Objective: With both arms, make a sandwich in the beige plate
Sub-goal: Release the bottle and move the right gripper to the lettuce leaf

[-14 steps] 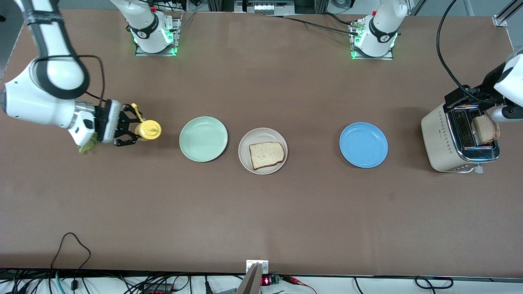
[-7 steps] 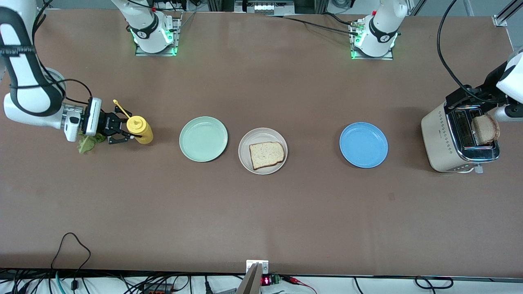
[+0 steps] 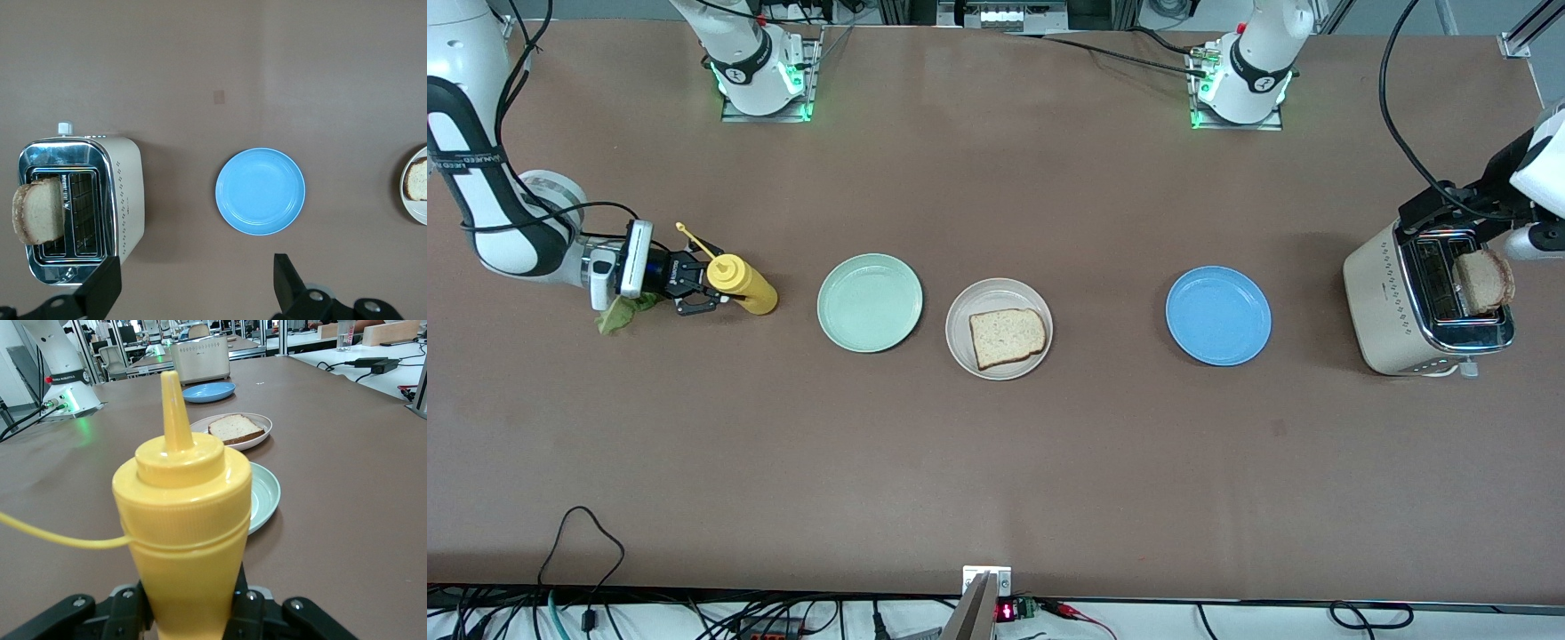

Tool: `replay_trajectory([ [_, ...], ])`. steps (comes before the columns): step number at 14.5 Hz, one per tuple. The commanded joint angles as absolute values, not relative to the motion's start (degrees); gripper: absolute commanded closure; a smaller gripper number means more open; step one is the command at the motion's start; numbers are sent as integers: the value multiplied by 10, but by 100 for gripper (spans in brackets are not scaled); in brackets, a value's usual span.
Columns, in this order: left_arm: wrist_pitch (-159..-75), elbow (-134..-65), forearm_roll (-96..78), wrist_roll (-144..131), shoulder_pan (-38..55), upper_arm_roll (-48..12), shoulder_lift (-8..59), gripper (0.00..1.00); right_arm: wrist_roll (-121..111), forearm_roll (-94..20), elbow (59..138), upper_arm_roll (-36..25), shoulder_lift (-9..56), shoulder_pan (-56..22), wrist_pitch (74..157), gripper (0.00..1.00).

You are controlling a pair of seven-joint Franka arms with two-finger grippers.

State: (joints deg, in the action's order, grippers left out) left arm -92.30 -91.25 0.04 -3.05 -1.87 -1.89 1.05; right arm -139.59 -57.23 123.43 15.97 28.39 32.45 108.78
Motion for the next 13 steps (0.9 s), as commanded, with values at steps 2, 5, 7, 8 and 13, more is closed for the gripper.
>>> replay_trajectory([
  [2,-912,-911,8,-24,-19,-25,7,0,-1402,-584,1223,172,305,352,1069,62],
  [5,-913,-911,7,-25,-24,-27,11,0,-1395,-584,1223,172,309,354,1068,0],
  [7,-913,-911,7,-25,-25,-27,11,0,-1384,-585,1223,172,309,358,1068,0],
  [8,-914,-911,7,-25,-25,-27,12,0,-1379,-584,1223,172,308,359,1068,0],
  [13,-912,-911,7,-25,-25,-27,11,0,-1368,-553,1222,138,287,368,1057,0],
])
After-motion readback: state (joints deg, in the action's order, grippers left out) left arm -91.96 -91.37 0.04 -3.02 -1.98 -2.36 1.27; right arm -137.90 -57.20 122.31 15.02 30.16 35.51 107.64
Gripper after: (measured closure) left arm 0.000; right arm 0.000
